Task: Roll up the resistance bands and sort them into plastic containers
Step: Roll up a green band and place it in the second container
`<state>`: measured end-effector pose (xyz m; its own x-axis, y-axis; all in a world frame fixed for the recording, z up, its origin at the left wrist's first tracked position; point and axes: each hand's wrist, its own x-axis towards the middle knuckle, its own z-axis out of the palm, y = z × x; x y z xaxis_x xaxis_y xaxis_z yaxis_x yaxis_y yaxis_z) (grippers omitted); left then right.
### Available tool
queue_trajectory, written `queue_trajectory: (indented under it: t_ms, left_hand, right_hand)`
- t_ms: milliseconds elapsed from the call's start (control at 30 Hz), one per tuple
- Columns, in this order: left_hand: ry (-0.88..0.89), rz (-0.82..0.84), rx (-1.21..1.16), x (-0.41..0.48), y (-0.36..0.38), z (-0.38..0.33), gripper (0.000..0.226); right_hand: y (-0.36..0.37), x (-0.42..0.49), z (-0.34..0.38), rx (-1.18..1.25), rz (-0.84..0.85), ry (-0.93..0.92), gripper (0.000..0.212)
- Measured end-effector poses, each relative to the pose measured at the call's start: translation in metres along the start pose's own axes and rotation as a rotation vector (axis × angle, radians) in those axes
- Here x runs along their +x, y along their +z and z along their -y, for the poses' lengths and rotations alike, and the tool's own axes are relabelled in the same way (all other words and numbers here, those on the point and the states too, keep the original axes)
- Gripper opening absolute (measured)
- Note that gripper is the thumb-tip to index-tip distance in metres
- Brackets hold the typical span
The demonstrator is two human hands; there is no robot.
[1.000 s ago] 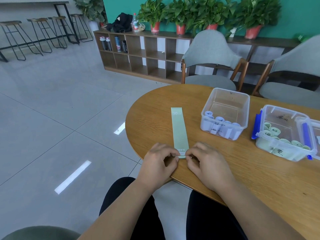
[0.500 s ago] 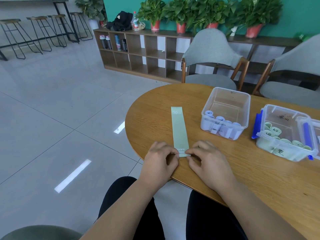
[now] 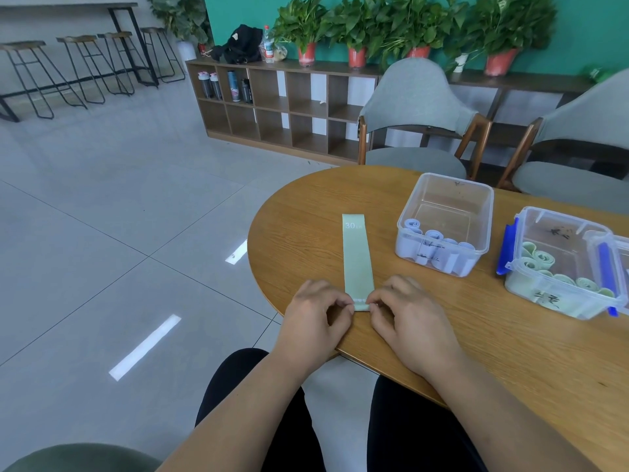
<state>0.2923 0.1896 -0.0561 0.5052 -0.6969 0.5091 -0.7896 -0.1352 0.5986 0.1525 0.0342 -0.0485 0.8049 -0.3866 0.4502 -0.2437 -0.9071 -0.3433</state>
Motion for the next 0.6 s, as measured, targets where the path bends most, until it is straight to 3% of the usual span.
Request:
queue_trajectory:
  t_ms: [333, 467, 600]
  left_hand:
    - [-0.044, 0.001, 0.004, 0.0011, -0.0014, -0.0034, 0.010]
    - [-0.028, -0.015, 0.013, 0.0011, 0.0014, -0.0020, 0.004]
    - [-0.045, 0.000, 0.019, 0.0020, 0.0016, -0.0010, 0.012]
  right_hand:
    - [-0.0047, -0.0012, 0.0018, 0.019, 0.000, 0.008, 0.003]
    - [-0.0023, -0.0015, 0.0012, -0.028, -0.009, 0.026, 0.010]
    - [0.0000, -0.0012, -0.0009, -0.031, -0.015, 0.026, 0.011]
